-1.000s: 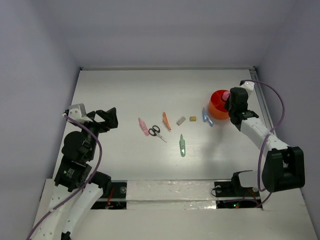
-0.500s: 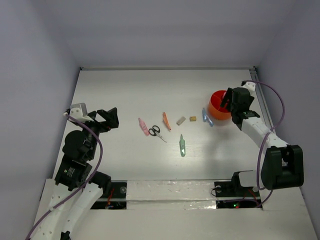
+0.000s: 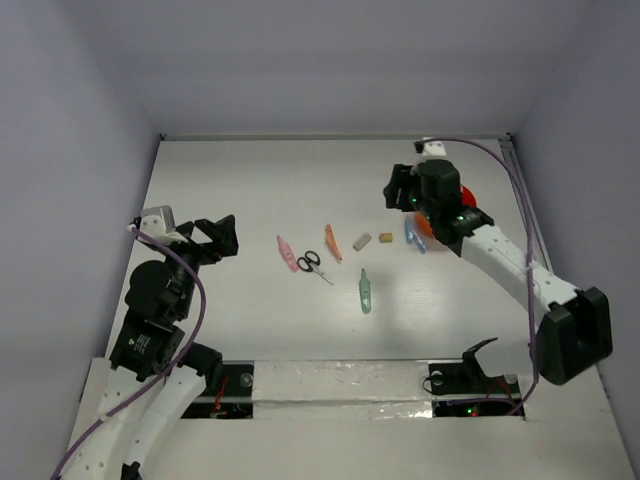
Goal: Sort the stationery into containers
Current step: Place the scissors at the center of the board.
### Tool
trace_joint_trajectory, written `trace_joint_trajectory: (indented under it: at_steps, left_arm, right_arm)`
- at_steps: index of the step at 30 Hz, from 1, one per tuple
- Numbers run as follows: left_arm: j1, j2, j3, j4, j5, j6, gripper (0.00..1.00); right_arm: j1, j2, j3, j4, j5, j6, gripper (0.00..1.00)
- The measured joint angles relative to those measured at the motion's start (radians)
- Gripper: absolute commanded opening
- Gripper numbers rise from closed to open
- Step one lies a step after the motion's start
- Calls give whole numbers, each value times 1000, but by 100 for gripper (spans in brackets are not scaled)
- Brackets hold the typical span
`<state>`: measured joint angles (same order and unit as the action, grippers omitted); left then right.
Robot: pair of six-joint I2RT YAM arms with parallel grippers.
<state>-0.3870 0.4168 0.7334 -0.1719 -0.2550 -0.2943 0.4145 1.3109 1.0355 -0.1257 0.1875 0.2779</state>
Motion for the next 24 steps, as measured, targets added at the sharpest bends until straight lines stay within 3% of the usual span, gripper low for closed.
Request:
trace_joint_trajectory:
  at_steps: [9, 15, 18, 22, 24]
  left_arm:
    - [0, 0, 0, 3, 5, 0, 99]
    - [0, 0, 0, 3, 12, 1, 99]
    - [1, 0, 0, 4, 13, 1, 99]
    - [1, 0, 0, 4, 13, 1, 99]
    - [1, 0, 0, 4, 13, 1, 99]
  right_arm:
    - [198, 338, 142, -42, -33, -48, 59]
    - [230, 343, 152, -70, -58, -61, 57]
    - [250, 366, 204, -82, -93, -83, 27]
    - [331, 465, 295, -84, -156, -106, 16]
    - [371, 528, 331, -98, -180, -116, 16]
